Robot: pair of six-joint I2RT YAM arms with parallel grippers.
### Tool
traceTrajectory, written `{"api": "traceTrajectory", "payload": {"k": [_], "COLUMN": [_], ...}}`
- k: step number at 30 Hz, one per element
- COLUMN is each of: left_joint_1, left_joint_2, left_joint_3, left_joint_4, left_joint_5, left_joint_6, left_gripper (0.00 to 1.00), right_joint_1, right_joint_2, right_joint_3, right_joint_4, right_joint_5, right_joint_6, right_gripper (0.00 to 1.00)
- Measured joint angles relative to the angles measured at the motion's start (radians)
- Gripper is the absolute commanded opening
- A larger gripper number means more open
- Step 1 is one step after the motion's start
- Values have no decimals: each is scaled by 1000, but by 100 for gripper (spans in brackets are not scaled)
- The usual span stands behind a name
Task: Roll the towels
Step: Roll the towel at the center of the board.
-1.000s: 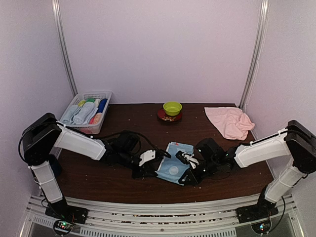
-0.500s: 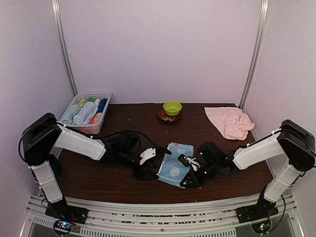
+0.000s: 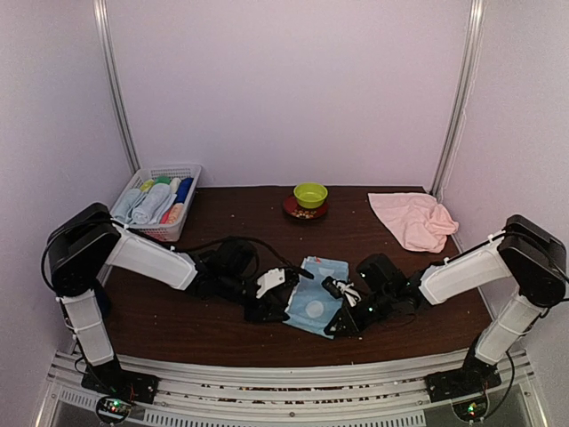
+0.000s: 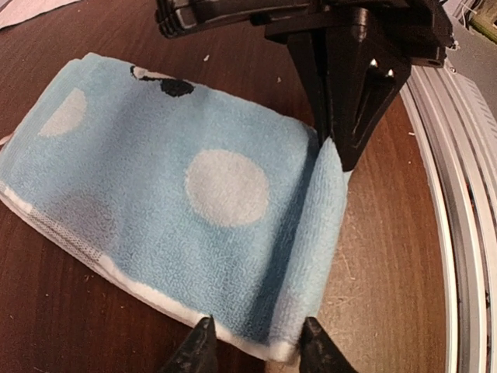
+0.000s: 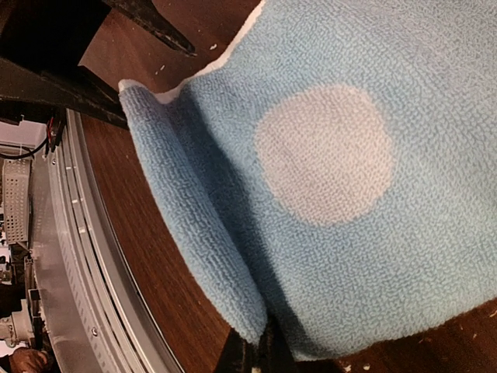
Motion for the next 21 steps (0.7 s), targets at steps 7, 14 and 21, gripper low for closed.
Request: {"api": "traceTrajectory", "payload": {"k": [7,14,21], "left_joint_1": [-2,-5,-5], "left_joint_2": [35,62,84], "left_joint_3": [22,46,59], "left_joint_4": [3,2,-2], "left_joint_5": [-10,-31,-43], "left_joint_6": [-32,-64,-94], "left_gripper": [0,0,0], "right_joint_1": [-1,-2,-3], "right_joint_2": [0,-44,-186], "right_joint_3": [0,0,15], "right_joint_4": [-1,-37,-106], "right_joint_5": [2,52,148], "right_joint_6": [-1,-3,-4], "right_gripper": [9,25,34]}}
